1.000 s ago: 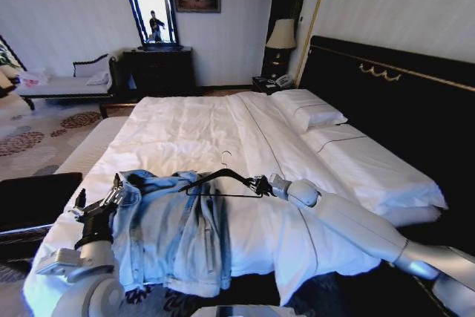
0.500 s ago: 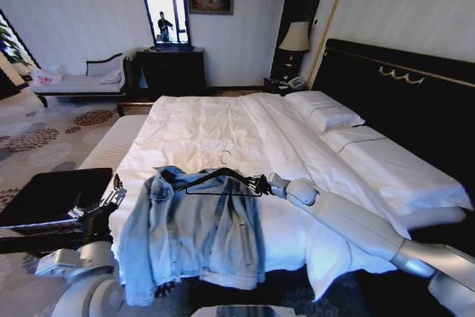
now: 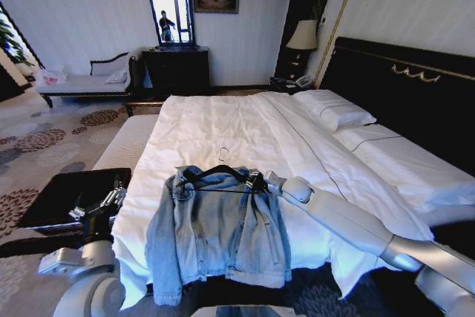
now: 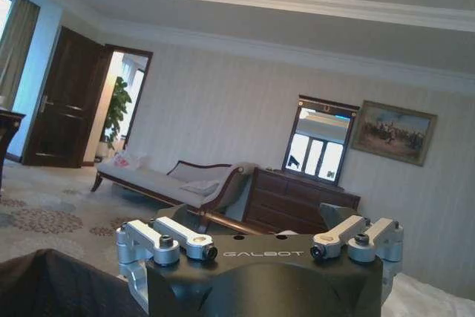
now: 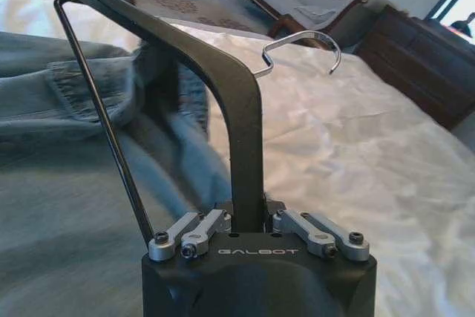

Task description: Pick up the clothes from the bed and hang them on the clothes hanger.

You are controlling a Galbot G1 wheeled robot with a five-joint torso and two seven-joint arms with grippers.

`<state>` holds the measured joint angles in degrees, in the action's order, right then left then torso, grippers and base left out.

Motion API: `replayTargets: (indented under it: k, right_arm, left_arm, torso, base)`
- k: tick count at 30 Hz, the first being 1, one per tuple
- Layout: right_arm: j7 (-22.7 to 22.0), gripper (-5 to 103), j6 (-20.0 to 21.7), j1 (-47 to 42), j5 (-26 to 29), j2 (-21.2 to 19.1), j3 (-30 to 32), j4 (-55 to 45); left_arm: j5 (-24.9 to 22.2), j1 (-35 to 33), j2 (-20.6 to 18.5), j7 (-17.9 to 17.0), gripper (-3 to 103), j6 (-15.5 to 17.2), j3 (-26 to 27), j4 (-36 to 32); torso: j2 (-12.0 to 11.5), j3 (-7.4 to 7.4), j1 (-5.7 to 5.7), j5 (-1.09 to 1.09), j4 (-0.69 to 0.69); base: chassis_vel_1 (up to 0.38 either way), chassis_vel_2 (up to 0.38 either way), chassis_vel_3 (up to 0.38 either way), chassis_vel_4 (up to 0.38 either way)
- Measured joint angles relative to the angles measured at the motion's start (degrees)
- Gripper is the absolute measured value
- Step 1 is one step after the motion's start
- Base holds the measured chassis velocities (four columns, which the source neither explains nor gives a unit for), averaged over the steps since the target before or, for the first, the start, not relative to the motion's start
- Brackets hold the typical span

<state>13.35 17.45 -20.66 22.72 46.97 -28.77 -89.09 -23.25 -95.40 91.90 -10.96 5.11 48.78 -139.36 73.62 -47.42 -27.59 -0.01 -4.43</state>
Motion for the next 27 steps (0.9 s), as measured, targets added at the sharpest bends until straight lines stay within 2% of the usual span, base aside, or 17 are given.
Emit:
replayTargets:
  k: [5,7,11,14,18,27]
  right_arm:
    - [0.97,19,6.44,6.2,-4.14,1.32,-1.77,1.81]
    - [1.09,19,7.63,7.13,-4.8,1.23,-2.28,1.77]
    - [2.4,19,14.0,11.52,-8.2,0.22,-5.26,0.76]
    - [3.57,19,16.12,13.04,-9.25,0.03,-6.76,0.49]
    - [4.2,19,19.66,13.7,-11.86,1.83,-9.0,1.56]
    - [3.56,19,21.83,14.36,-15.98,4.95,-10.38,6.47]
  left_arm:
    - [-0.42,0.37,-0.44,-0.01,100,-0.01,0.26,0.24]
    - [-0.58,0.42,-0.56,-0.01,100,0.0,0.4,0.33]
    - [-1.62,0.72,-0.99,-0.06,100,-0.05,1.26,0.74]
    - [-1.97,0.9,-1.15,-0.08,100,-0.14,1.51,0.96]
    - [-2.41,1.14,-1.35,-0.09,100,-0.29,1.78,1.34]
    - [-3.47,1.04,-2.11,-0.16,100,-0.33,3.06,1.5]
  torso:
    - [-0.01,-0.01,0.0,0.03,-0.08]
    - [-0.01,-0.01,0.0,0.04,-0.07]
    - [-0.01,-0.01,-0.02,0.0,-0.03]
    - [-0.01,0.0,0.0,-0.01,-0.03]
    - [0.0,0.0,0.01,0.02,-0.05]
    - [0.0,-0.01,-0.01,0.01,-0.03]
  base:
    - [0.0,0.0,0.0,0.0]
    - [-0.029,-0.008,0.017,0.001]
    - [-0.014,-0.004,0.005,-0.002]
    - [0.0,0.0,0.0,0.0]
    - [0.0,0.0,0.0,0.0]
    - [0.0,0.0,0.0,0.0]
